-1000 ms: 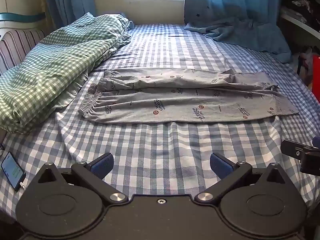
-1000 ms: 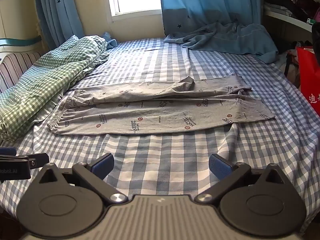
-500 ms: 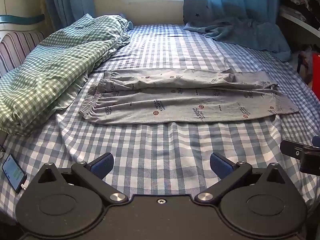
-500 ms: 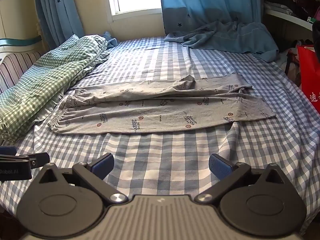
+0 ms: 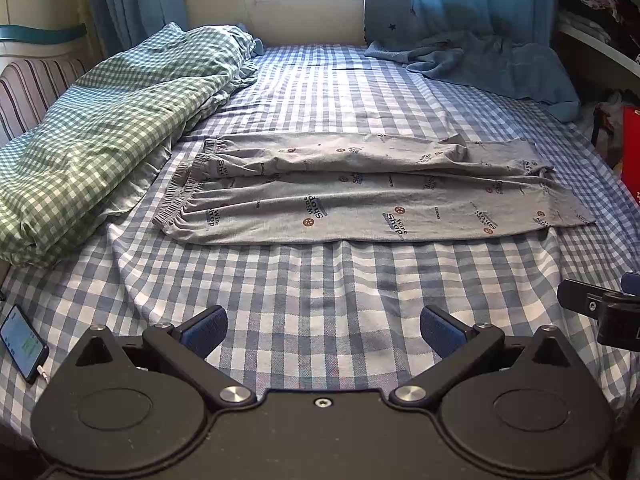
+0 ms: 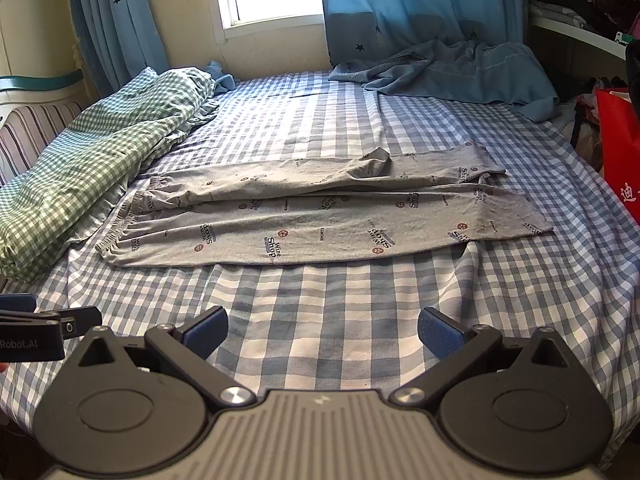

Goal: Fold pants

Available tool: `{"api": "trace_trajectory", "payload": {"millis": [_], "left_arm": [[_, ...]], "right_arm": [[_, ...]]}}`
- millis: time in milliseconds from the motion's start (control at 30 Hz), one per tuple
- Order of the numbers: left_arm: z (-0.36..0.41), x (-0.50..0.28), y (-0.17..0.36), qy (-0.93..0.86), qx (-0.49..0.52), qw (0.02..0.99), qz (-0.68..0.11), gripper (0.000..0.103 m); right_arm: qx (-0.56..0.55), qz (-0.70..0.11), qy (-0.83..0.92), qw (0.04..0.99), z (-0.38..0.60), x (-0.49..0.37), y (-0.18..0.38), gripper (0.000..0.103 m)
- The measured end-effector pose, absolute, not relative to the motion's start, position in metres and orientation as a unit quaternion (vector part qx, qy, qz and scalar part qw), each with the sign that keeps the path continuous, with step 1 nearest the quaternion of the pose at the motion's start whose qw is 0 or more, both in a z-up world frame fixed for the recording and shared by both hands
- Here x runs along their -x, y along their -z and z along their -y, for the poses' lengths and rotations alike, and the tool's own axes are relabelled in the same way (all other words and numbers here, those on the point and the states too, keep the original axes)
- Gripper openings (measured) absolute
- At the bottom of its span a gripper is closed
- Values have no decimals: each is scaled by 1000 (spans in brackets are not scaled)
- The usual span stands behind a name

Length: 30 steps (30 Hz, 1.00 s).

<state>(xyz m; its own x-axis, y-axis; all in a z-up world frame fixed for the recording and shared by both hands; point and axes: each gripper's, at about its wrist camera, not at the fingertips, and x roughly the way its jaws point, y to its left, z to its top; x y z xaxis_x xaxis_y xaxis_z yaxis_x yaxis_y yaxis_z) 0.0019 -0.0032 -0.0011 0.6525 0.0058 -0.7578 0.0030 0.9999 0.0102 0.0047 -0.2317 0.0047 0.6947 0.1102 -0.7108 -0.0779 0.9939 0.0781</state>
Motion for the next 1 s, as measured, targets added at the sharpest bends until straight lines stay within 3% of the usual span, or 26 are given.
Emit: {"api": "trace_trajectory", "payload": {"millis": [1000], "left_arm": [[10, -5, 7, 4, -5, 906, -423, 102]], "right_arm": [[-23, -393, -55, 917, 228, -11, -2, 103]]}}
